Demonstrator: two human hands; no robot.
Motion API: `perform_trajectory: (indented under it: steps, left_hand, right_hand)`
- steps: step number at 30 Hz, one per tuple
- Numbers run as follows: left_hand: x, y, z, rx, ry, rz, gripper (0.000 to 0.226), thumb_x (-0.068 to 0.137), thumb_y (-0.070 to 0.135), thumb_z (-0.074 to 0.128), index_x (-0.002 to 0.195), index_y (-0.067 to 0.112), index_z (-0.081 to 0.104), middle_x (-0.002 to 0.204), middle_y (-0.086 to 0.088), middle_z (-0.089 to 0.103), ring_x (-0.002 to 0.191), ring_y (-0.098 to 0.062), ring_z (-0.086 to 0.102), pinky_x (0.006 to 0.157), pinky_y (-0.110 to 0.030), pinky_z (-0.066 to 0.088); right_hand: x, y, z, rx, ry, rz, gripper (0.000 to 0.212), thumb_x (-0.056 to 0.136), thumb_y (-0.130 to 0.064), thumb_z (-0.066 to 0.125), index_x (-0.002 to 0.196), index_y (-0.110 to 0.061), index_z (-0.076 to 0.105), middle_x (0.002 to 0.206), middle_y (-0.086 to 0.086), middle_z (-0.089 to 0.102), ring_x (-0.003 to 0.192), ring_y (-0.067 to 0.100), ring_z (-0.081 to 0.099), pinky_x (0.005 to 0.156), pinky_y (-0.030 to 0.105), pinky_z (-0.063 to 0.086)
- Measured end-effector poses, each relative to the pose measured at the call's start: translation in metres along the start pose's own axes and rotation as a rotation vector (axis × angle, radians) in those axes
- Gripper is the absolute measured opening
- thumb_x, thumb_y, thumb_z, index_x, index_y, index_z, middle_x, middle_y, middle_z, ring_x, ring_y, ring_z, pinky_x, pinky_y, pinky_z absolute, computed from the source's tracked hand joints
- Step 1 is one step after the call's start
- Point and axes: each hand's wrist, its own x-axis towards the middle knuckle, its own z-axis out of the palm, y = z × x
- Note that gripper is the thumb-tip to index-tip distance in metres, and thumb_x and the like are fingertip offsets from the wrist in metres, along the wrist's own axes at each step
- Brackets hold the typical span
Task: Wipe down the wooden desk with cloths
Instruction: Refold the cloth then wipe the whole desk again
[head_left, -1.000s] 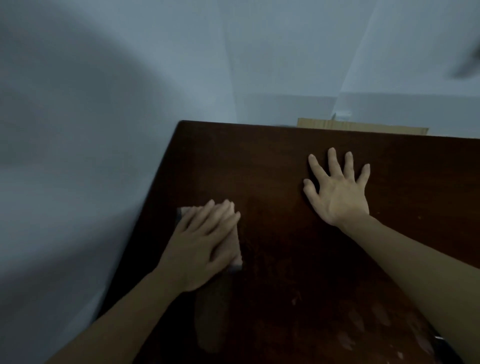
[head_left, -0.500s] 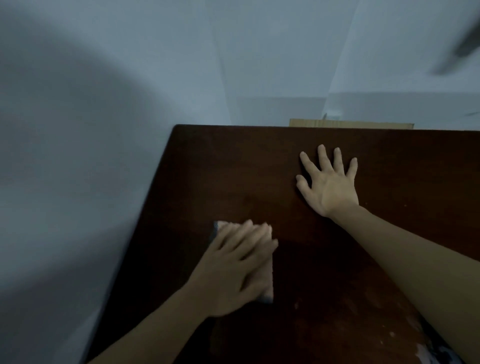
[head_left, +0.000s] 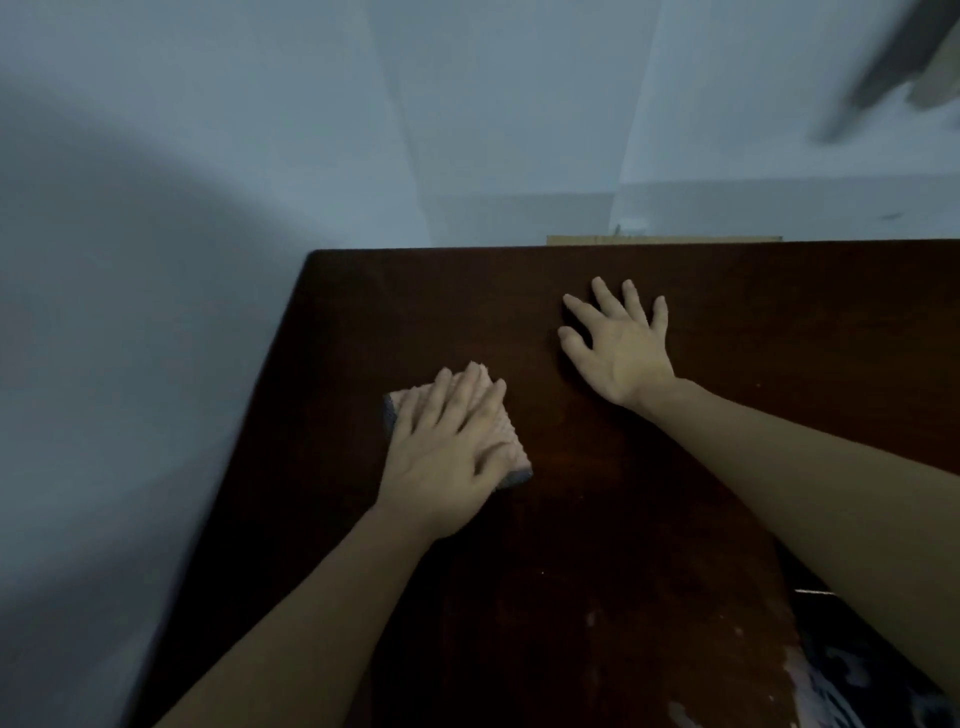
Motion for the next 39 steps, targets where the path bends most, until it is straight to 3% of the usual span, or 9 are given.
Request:
perform_trajectory:
  steps: [3, 7, 11, 16, 20, 24, 27, 32, 39]
  left_hand:
    - [-0.021, 0.028, 0.002, -0.034, -0.029, 0.126, 0.066, 0.103, 0.061, 0.023, 0.160, 0.040, -0.004, 0.167, 0.012, -0.019, 0.153, -0.013, -0.022, 0.121, -0.036, -0.016]
    - [-0.028, 0.061, 0.016, -0.020, 0.010, 0.239, 0.069, 0.100, 0.060, 0.031, 0.162, 0.036, 0.012, 0.170, 0.008, -0.001, 0.157, -0.017, -0.007, 0.124, -0.042, -0.008]
    - [-0.017, 0.066, 0.010, -0.032, -0.032, 0.260, 0.071, 0.102, 0.060, 0.028, 0.162, 0.037, -0.003, 0.169, 0.012, -0.014, 0.153, -0.012, -0.022, 0.123, -0.041, -0.015]
    - [-0.028, 0.027, -0.010, -0.043, 0.014, 0.046, 0.064, 0.102, 0.059, 0.018, 0.157, 0.043, -0.011, 0.164, 0.016, -0.019, 0.151, -0.009, -0.024, 0.121, -0.039, -0.019]
    - [-0.043, -0.016, -0.017, -0.025, -0.009, -0.162, 0.076, 0.085, 0.070, -0.007, 0.155, 0.042, -0.015, 0.163, 0.015, -0.020, 0.150, -0.009, -0.023, 0.122, -0.039, -0.015]
    - [-0.048, -0.020, -0.021, -0.084, -0.005, -0.243, 0.071, 0.095, 0.065, 0.004, 0.159, 0.037, -0.007, 0.168, 0.010, -0.011, 0.153, -0.013, -0.018, 0.125, -0.042, -0.010]
    - [-0.045, -0.008, -0.019, -0.113, 0.009, -0.244, 0.065, 0.102, 0.058, 0.016, 0.160, 0.037, -0.004, 0.169, 0.009, -0.010, 0.154, -0.015, -0.016, 0.126, -0.043, -0.008]
    - [-0.036, 0.014, -0.012, -0.157, 0.020, -0.192, 0.062, 0.105, 0.055, 0.021, 0.160, 0.039, -0.002, 0.169, 0.011, -0.010, 0.154, -0.013, -0.017, 0.125, -0.042, -0.010]
    - [-0.019, 0.026, 0.002, -0.172, 0.020, -0.176, 0.060, 0.106, 0.054, 0.023, 0.160, 0.043, 0.000, 0.169, 0.011, -0.009, 0.154, -0.013, -0.015, 0.124, -0.043, -0.011]
  right_hand:
    - [-0.008, 0.012, -0.011, 0.119, 0.068, -0.002, 0.053, 0.106, -0.047, 0.033, 0.157, -0.031, 0.033, 0.167, -0.001, 0.024, 0.156, 0.029, 0.003, 0.124, 0.056, -0.002]
    - [-0.025, 0.038, -0.019, 0.117, 0.139, 0.022, 0.050, 0.106, -0.041, 0.037, 0.154, -0.028, 0.040, 0.165, -0.002, 0.030, 0.156, 0.027, 0.005, 0.123, 0.057, -0.001]
    - [-0.043, 0.051, -0.018, 0.037, 0.129, 0.019, 0.050, 0.105, -0.039, 0.038, 0.154, -0.028, 0.040, 0.165, -0.003, 0.030, 0.157, 0.026, 0.003, 0.123, 0.058, -0.002]
    - [-0.077, 0.026, -0.007, -0.014, -0.004, -0.129, 0.052, 0.106, -0.039, 0.033, 0.158, -0.032, 0.030, 0.167, -0.009, 0.021, 0.156, 0.020, -0.004, 0.123, 0.053, -0.004]
    - [-0.108, -0.019, 0.007, -0.058, -0.122, -0.355, 0.073, 0.094, -0.057, 0.005, 0.160, -0.032, 0.022, 0.169, -0.007, 0.016, 0.156, 0.021, -0.008, 0.124, 0.050, -0.007]
    - [-0.128, -0.046, 0.026, -0.132, -0.164, -0.457, 0.062, 0.106, -0.055, 0.011, 0.162, -0.031, -0.001, 0.170, -0.003, -0.008, 0.153, 0.024, -0.023, 0.120, 0.046, -0.021]
    - [-0.134, -0.044, 0.036, -0.246, -0.182, -0.460, 0.066, 0.104, -0.059, 0.008, 0.158, -0.031, -0.017, 0.166, 0.000, -0.025, 0.150, 0.029, -0.031, 0.118, 0.051, -0.024]
    - [-0.133, -0.021, 0.028, -0.269, -0.189, -0.480, 0.068, 0.099, -0.068, 0.004, 0.155, -0.039, -0.022, 0.164, -0.001, -0.026, 0.150, 0.031, -0.028, 0.120, 0.053, -0.020]
    - [-0.072, 0.030, 0.001, -0.323, -0.189, -0.239, 0.075, 0.090, -0.075, -0.006, 0.156, -0.043, -0.021, 0.167, 0.000, -0.023, 0.153, 0.031, -0.020, 0.123, 0.055, -0.011]
